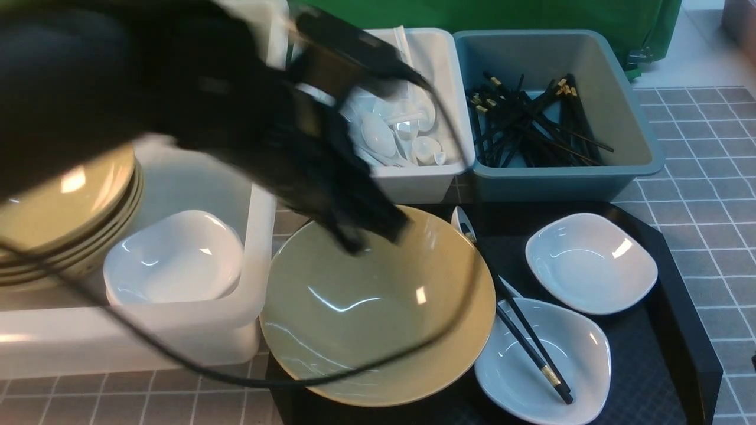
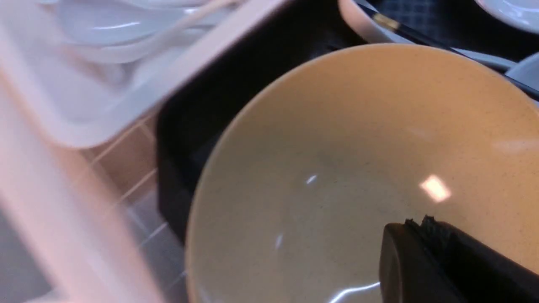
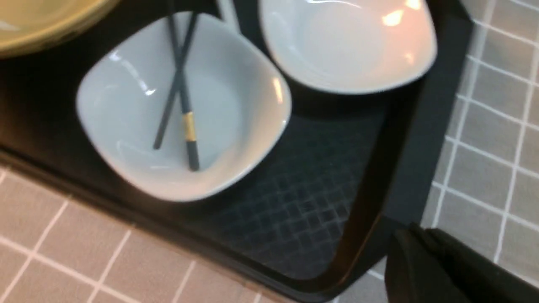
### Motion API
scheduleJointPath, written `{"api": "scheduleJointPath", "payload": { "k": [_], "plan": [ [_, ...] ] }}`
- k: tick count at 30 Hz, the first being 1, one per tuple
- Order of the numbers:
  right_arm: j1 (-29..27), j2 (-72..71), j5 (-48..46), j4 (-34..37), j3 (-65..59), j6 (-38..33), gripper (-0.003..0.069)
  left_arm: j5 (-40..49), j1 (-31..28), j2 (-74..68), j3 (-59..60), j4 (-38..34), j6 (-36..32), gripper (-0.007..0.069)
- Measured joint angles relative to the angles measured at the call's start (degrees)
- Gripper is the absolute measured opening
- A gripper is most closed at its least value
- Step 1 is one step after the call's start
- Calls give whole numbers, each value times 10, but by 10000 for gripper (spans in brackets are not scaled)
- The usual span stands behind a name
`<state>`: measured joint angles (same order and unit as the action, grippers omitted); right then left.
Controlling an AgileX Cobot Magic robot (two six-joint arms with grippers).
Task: On grey table put chopsticks spoon bowls plates into blue grey white boxes.
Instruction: 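Grasp the large bowl on the tray by its rim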
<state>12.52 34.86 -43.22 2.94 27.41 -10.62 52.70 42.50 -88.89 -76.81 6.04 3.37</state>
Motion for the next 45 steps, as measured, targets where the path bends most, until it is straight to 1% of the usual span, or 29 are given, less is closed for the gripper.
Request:
{"api": "scheduleJointPath", "payload": {
  "k": [4,9,13,14,15,16,17,20,22,24,29,33,34,36,38,40,42,45],
  "plan": [
    [11,0,25,1,-1,-5,32,1,39,-86,-29,3,16,-11],
    [11,0,51,1,-16,4,32,-3,46,-143,-30,2,26,-11],
    [11,0,58,1,-22,18,32,-22,46,-182,-30,-39,28,-11],
    [11,0,64,1,-23,22,32,-30,46,-191,-30,-86,28,-11],
    [11,0,64,1,-23,22,32,-31,46,-193,-31,-92,28,-11],
    [11,0,68,1,-23,23,32,-36,46,-194,-31,-130,19,-11],
    [11,0,71,1,-23,27,32,-39,46,-196,-31,-170,1,-11],
    [11,0,74,1,-23,33,32,-48,46,-196,-41,-247,-46,-11],
    [11,0,74,2,-23,32,34,-47,46,-195,-61,-268,-64,-3],
    [11,0,74,2,-23,32,34,-39,46,-190,-83,-250,-72,29],
    [12,0,74,2,-23,32,34,4,46,-164,-116,-125,-70,156],
    [12,0,74,3,-23,33,34,52,34,-154,-123,-1,-34,333],
    [12,0,74,4,-23,33,34,64,29,-154,-123,28,-14,386],
    [12,0,74,6,-23,33,34,79,12,-161,-124,67,19,477],
    [12,0,74,8,-23,33,34,80,-4,-169,-124,82,38,537],
    [12,0,74,10,-23,33,34,80,-16,-181,-124,83,48,574],
    [12,0,75,12,-23,33,34,80,-27,-193,-124,81,50,591],
    [12,0,76,13,-23,34,34,80,-37,-213,-124,78,50,591]
  ]
}}
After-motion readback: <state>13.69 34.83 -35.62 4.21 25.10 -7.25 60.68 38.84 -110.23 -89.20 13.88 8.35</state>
